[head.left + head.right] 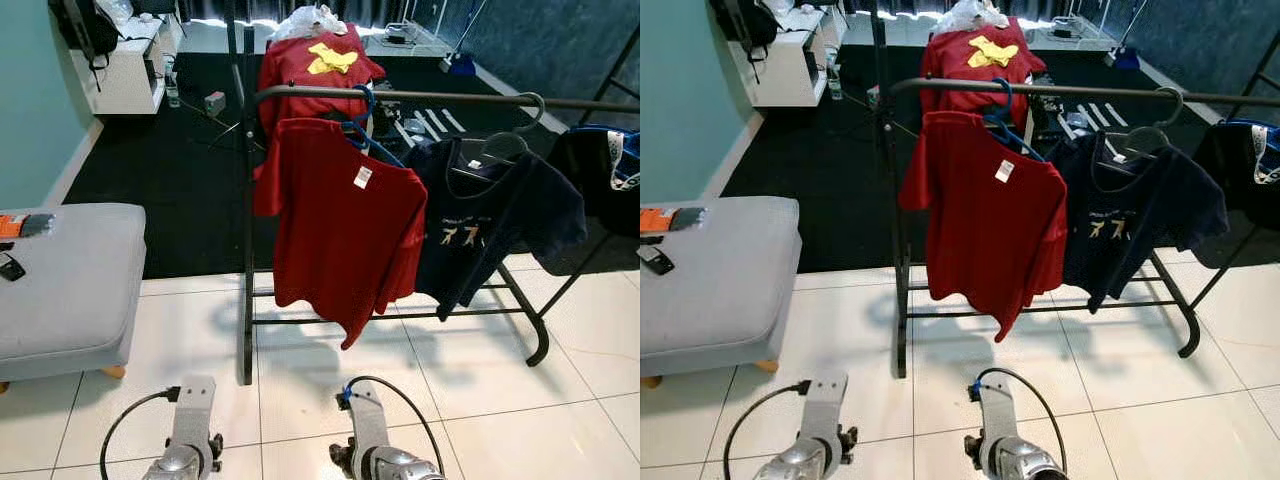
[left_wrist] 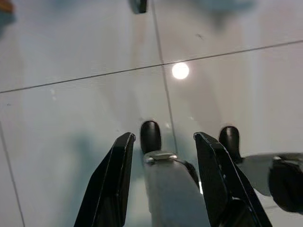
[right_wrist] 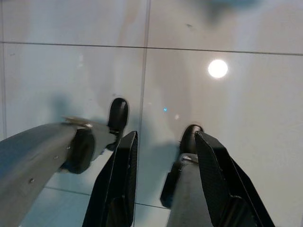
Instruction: Hang hanger
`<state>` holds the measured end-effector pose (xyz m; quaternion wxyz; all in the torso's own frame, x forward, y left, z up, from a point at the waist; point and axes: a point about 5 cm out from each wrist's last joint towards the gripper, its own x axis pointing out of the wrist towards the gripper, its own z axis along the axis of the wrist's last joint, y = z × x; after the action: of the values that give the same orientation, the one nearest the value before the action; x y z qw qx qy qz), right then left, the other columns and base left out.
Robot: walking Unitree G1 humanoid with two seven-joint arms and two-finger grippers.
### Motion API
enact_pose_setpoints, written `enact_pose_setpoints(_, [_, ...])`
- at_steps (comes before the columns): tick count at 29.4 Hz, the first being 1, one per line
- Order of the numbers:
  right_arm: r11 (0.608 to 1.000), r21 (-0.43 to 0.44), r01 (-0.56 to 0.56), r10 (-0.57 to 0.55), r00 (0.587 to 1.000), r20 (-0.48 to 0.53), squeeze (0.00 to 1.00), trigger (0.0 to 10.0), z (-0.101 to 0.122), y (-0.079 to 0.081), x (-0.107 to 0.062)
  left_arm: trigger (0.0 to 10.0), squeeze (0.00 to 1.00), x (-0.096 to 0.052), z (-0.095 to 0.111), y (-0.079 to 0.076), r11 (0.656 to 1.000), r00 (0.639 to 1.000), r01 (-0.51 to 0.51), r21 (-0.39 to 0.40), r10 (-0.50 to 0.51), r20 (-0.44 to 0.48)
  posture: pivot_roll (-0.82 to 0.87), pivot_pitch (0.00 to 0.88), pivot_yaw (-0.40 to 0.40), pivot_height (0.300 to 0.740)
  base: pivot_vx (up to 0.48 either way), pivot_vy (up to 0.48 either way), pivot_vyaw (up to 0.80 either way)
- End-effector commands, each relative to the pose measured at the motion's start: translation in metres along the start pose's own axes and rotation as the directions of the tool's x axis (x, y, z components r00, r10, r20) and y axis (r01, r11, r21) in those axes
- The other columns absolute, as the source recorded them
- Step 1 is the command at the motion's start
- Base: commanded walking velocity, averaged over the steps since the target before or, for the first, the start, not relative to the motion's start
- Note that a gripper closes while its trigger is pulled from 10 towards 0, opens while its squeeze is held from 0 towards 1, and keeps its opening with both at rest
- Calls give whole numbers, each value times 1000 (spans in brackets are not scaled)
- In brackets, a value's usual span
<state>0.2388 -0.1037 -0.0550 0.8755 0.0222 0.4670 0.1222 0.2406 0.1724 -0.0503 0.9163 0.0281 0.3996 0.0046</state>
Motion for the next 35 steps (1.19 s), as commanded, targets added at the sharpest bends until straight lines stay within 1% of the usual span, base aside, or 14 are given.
enact_pose_setpoints(1, [1000, 22, 18, -18, 999, -36, 0, 10000, -7, -2, 0, 10000, 0, 0, -5, -4, 1000, 999, 19, 15, -19, -26, 98, 84, -54, 740, 0, 0, 0])
enact_pose_setpoints(2, [999, 24, 21, -20, 999, -40, 0, 10000, -8, -2, 0, 10000, 0, 0, -6, -4, 1000, 999, 19, 19, -19, -29, 97, 81, -52, 740, 0, 0, 0])
enact_pose_setpoints(4, [1000, 10, 18, -18, 999, -32, 0, 10000, -7, -1, 0, 10000, 0, 0, -7, 2, 999, 999, -18, -42, 16, -52, 98, 74, -49, 740, 0, 0, 0])
enact_pose_setpoints(5, [997, 66, 33, -31, 999, -31, 0, 10000, -8, -6, -1, 10000, 0, -1, -16, -5, 998, 995, -33, -56, 27, -101, 85, 61, -43, 740, 0, 0, 0])
enact_pose_setpoints(7, [993, 109, 44, -41, 999, -32, 0, 10000, -9, -9, -1, 10000, 0, -1, -22, -10, 997, 990, -40, -60, 32, -136, 85, 61, -43, 740, 0, 0, 0])
enact_pose_setpoints(8, [992, 111, 53, -50, 998, -32, 0, 10000, -9, -15, -2, 10000, 0, -1, -23, -20, 999, 991, -24, -43, 18, -134, 57, 49, -20, 740, 0, 0, 0])
enact_pose_setpoints(12, [995, 85, 60, -58, 998, -31, 0, 10000, -7, -20, -3, 10000, 0, -1, -19, -32, 1000, 994, 5, -21, -7, -112, 42, 56, -3, 740, 0, 0, 0])
enact_pose_setpoints(15, [991, 117, 69, -66, 998, -22, 0, 10000, -9, -22, -4, 10000, 0, 0, -16, -32, 1000, 993, 27, 7, -26, -113, 31, 45, 16, 740, 0, 0, 0])
enact_pose_setpoints(17, [987, 143, 70, -67, 997, -21, 0, 10000, -11, -19, -3, 10000, 0, 1, -12, -23, 1000, 994, 15, -24, -18, -110, 60, 54, 11, 740, 0, 0, 0])
enact_pose_setpoints(22, [991, 122, 54, -51, 998, -27, 0, 10000, -11, -14, -2, 10000, 0, 1, -13, -18, 999, 993, 10, -46, -15, -119, 42, 43, 36, 740, 0, 0, 0])
enact_pose_setpoints(24, [983, 176, 48, -48, 999, -8, 0, 10000, -10, -12, -2, 10000, 0, 2, -8, -20, 1000, 995, 15, -19, -16, -103, 45, 11, 81, 740, 0, 0, 0])
enact_pose_setpoints(30, [981, 191, 35, -46, 998, 48, 0, 10000, -3, -16, -3, 10000, 0, 4, 3, -25, 999, 998, 37, 26, -35, -54, 34, 0, 63, 740, 0, 0, 0])
enact_pose_setpoints(32, [981, 191, 19, -38, 995, 96, 0, 10000, 6, -20, -4, 10000, 0, 3, 6, -26, 999, 999, 36, -2, -36, -18, 15, 0, 59, 740, 0, 0, 0])
enact_pose_setpoints(35, [981, 193, 17, -36, 995, 96, 0, 10000, 6, -21, -4, 10000, 0, 3, 3, -24, 1000, 1000, 3, -27, -4, -22, 15, 0, 49, 740, 0, 0, 0])
